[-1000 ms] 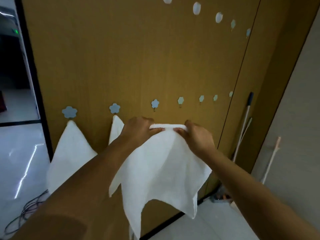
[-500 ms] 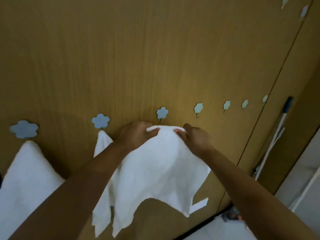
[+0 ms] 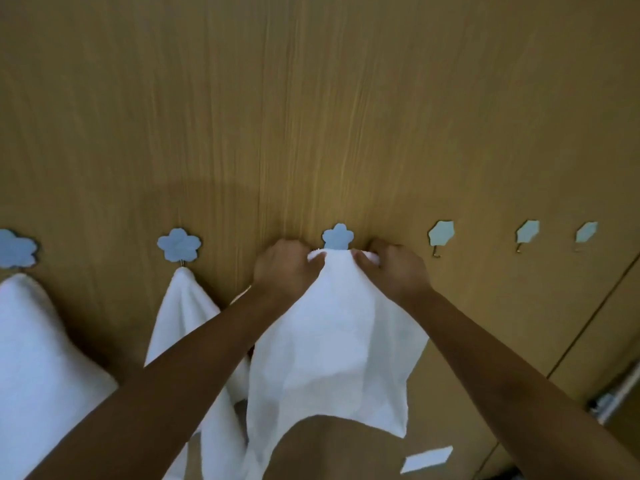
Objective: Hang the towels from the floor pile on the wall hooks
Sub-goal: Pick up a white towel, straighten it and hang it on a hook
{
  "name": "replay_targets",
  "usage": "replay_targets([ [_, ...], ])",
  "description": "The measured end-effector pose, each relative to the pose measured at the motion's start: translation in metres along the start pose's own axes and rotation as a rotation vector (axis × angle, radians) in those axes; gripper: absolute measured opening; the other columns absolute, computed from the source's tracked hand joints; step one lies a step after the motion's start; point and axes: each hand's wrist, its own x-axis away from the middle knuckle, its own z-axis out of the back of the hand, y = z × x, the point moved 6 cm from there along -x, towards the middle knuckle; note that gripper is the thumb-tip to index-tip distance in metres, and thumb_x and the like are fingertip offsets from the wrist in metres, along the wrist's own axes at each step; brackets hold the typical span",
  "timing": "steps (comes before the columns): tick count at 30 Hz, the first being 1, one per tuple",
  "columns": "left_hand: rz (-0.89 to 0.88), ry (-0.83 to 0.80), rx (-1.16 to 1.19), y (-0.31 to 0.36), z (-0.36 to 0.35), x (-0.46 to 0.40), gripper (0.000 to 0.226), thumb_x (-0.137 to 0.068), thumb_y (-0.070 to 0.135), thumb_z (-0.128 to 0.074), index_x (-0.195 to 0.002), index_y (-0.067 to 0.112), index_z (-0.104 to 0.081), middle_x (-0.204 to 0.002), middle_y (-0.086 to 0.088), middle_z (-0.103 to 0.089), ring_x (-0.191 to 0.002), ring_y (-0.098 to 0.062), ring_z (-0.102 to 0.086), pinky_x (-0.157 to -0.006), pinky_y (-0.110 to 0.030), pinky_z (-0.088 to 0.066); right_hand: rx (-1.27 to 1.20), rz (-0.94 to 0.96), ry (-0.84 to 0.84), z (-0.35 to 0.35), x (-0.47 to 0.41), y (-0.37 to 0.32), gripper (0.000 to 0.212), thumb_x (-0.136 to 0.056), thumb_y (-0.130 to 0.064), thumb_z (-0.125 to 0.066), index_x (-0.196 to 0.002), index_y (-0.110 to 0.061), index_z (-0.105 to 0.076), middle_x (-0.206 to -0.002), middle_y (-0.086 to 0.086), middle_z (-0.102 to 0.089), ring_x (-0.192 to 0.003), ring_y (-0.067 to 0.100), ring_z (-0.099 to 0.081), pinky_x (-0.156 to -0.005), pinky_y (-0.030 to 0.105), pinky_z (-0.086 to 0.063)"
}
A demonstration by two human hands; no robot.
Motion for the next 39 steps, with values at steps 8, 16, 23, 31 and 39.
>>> replay_targets([
  [8, 0.373, -0.187, 0.252, -0.016, -0.030, 0.000, 0.044, -0.084, 0.053, -0.057, -0.067, 0.012, -0.062, -0.065, 0.000, -0.060, -0.066, -0.014, -0.057, -0.054, -0.026, -0.039, -0.080, 0.017, -0.019, -0.018, -0.002, 0.012, 0.045, -0.089, -0.052, -0.050, -0.061, -0.017, -0.044, -0.057, -0.005, -0.049, -0.057, 0.014, -0.049, -0.050, 0.026, -0.027],
  [16, 0.088, 0.161, -0.105, 0.014, -0.017, 0.015, 0.032, -0.094, 0.037, -0.046, -0.075, 0.013, -0.058, -0.071, -0.001, -0.059, -0.066, -0.018, -0.058, -0.052, -0.028, -0.038, -0.127, 0.124, 0.101, -0.020, 0.011, -0.014, 0.031, -0.091, -0.037, -0.051, -0.074, -0.011, -0.051, -0.071, -0.002, -0.050, -0.065, 0.017, -0.047, -0.056, 0.029, -0.034],
  [23, 0.085, 0.206, 0.147, 0.007, -0.021, 0.018, 0.038, -0.091, 0.020, -0.054, -0.055, 0.014, -0.043, -0.052, 0.004, -0.043, -0.048, -0.007, -0.038, -0.043, -0.018, -0.028, -0.590, -0.028, -0.136, -0.046, 0.015, -0.004, 0.019, -0.090, -0.020, -0.051, -0.081, -0.011, -0.066, -0.078, -0.001, -0.068, -0.067, 0.007, -0.059, -0.062, 0.018, -0.045],
  [31, -0.038, 0.025, 0.291, 0.011, -0.048, 0.052, 0.024, -0.092, 0.018, -0.055, -0.111, 0.003, -0.061, -0.103, 0.000, -0.059, -0.095, -0.011, -0.053, -0.081, -0.015, -0.038, -0.784, -0.032, -0.290, -0.060, 0.034, 0.001, 0.028, -0.092, -0.033, -0.056, -0.111, -0.015, -0.065, -0.103, -0.007, -0.067, -0.093, 0.004, -0.061, -0.078, 0.012, -0.044],
  [39, 0.283, -0.159, 0.495, -0.011, -0.080, 0.060, 0.028, -0.095, 0.018, -0.052, -0.120, 0.007, -0.051, -0.105, 0.000, -0.055, -0.081, -0.003, -0.047, -0.067, -0.009, -0.038, -0.863, -0.139, -0.303, -0.082, 0.050, -0.005, 0.028, -0.099, -0.012, -0.041, -0.124, -0.009, -0.052, -0.112, 0.002, -0.059, -0.093, 0.007, -0.055, -0.075, 0.010, -0.043],
])
